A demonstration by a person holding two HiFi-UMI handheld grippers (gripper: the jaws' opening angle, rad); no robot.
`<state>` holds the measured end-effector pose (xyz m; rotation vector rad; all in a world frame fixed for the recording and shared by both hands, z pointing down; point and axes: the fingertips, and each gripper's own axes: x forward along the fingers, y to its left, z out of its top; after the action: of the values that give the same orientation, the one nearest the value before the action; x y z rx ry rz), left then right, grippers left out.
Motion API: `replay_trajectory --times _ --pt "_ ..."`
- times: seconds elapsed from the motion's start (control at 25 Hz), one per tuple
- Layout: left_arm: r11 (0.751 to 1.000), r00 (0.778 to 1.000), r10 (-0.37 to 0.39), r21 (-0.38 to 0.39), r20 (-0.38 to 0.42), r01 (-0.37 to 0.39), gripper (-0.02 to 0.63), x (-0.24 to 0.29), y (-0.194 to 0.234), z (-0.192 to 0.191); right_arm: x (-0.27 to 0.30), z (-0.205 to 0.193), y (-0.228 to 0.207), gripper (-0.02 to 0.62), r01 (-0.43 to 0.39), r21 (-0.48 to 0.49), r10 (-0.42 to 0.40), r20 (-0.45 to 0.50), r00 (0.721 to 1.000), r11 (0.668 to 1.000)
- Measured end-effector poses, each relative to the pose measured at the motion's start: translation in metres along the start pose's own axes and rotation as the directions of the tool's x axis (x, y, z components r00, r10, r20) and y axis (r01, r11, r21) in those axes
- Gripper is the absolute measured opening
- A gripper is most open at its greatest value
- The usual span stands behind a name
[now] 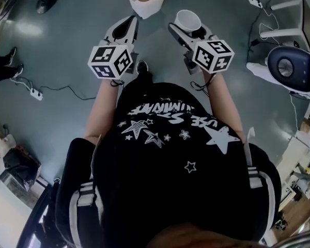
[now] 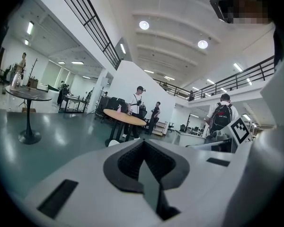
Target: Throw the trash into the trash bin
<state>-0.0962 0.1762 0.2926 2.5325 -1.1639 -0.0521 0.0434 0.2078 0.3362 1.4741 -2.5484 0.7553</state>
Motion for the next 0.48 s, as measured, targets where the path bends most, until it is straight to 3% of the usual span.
replay_trajectory --times 0.28,0.48 --pt "0.999 1.0 -0.011 0.038 -0.018 0.011 0.011 0.034 0.046 0.019 0.053 0.032 -0.011 0.333 0.024 -0.005 -0.024 0.013 1.0 1.0" --pt "1.0 1.0 0.021 0.023 -0.005 -0.021 0.011 0.041 0.092 0.033 0.088 0.04 -0.018 0.333 0.035 -0.01 -0.035 -0.004 0.999 0.999"
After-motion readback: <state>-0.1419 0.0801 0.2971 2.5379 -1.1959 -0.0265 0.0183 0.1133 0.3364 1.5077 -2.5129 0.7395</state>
